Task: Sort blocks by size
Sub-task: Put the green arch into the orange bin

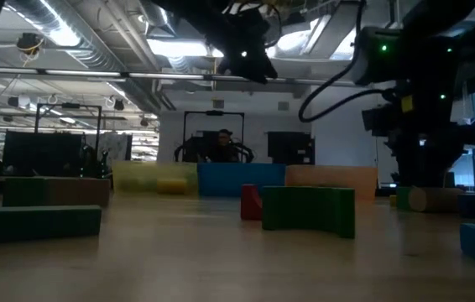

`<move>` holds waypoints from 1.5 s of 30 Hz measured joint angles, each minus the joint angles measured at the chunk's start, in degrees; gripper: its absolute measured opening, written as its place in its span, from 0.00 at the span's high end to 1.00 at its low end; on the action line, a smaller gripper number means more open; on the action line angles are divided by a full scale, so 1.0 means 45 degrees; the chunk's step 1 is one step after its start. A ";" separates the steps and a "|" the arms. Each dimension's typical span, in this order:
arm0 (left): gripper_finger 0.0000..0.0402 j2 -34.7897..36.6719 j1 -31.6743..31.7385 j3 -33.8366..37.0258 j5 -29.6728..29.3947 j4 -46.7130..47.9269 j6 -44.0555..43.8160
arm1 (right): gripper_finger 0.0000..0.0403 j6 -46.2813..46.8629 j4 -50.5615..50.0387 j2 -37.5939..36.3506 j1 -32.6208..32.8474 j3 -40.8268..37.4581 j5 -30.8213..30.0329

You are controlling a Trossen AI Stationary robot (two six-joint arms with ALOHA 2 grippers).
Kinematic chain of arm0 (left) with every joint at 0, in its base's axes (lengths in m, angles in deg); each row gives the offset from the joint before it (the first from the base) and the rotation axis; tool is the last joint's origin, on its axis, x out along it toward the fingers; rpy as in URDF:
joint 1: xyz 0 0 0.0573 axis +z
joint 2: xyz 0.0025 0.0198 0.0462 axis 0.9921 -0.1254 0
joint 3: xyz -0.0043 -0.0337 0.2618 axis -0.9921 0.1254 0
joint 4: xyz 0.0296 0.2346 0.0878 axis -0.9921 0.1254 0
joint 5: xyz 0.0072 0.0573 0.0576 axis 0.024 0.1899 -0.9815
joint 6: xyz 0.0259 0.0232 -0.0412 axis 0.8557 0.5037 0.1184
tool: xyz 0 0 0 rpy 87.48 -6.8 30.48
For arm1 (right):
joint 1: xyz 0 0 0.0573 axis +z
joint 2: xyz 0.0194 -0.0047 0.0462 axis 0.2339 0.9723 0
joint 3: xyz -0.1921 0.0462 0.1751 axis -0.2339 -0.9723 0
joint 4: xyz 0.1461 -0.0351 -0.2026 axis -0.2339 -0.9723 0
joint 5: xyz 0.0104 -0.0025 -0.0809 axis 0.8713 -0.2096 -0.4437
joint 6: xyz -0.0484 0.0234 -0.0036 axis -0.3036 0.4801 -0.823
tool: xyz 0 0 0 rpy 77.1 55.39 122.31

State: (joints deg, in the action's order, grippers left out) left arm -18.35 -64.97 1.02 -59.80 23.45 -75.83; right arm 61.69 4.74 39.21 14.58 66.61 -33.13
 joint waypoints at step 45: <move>0.54 0.2552 -0.4675 0.5600 0.0576 0.2131 -0.4936 | 0.90 -0.8197 0.3928 0.1106 -0.6813 0.3517 -0.2792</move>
State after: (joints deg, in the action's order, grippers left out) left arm -6.87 -86.01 26.22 -57.21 33.04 -98.04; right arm 24.80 22.42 44.19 -16.08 82.43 -45.70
